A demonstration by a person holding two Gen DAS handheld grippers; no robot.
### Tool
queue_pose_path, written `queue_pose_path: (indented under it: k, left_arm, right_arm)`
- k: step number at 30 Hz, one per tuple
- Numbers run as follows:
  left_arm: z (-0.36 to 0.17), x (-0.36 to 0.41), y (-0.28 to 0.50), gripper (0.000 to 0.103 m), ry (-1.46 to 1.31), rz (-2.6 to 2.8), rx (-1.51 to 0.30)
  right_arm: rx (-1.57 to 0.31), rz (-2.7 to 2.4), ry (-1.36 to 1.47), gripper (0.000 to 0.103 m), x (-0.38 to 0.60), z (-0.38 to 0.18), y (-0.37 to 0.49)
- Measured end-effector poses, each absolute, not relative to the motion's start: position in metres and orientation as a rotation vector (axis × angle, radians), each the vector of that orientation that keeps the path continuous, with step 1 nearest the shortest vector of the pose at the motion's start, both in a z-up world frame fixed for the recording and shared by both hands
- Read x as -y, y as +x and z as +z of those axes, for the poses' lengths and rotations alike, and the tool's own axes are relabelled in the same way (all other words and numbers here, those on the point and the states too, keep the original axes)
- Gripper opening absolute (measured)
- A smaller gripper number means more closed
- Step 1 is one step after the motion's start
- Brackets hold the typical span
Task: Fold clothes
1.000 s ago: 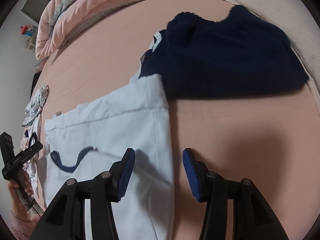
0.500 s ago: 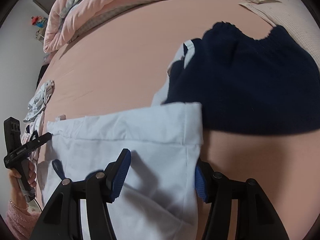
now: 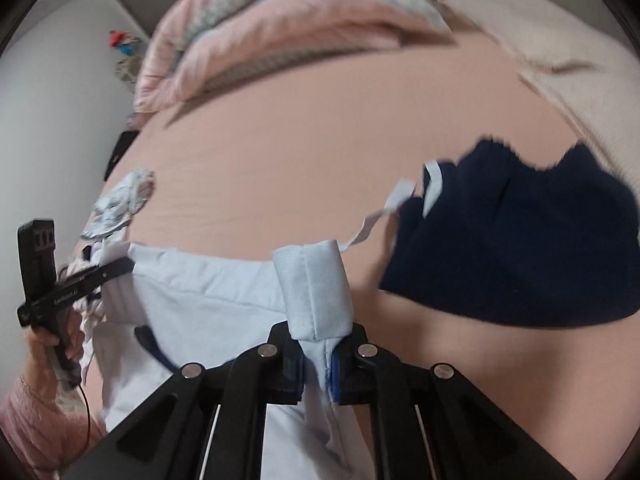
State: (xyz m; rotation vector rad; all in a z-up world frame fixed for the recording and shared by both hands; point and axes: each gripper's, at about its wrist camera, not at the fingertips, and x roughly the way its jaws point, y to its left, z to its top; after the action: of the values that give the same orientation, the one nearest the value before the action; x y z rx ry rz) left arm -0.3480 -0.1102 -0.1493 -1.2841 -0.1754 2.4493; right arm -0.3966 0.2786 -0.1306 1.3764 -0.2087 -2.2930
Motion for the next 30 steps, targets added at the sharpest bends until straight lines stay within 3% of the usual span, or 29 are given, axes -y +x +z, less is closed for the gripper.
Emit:
queue_pose_path:
  k: [8,24,27,30]
  left_arm:
    - [-0.116,0.107,-0.284,0.01,-1.197,2.47,0.067]
    - [-0.151,0.108,-0.201,0.01,-1.326,2.417,0.102]
    - [-0.167,0.109,-0.198,0.012,-1.408,2.379,0.105]
    - [-0.189,0.114,-0.197,0.027,-1.583,2.298,0.161]
  right_arm:
    - [0.071,-2.251,1.269,0.007,-0.266,-0.104,-0.327]
    - [0.093,-2.176,1.378,0.007,-0.282,-0.141,-0.238]
    - [0.101,-2.156,1.415,0.008,-0.284,-0.146,-0.233]
    - [0.097,-2.097,1.512,0.015,-0.286,-0.16,-0.232]
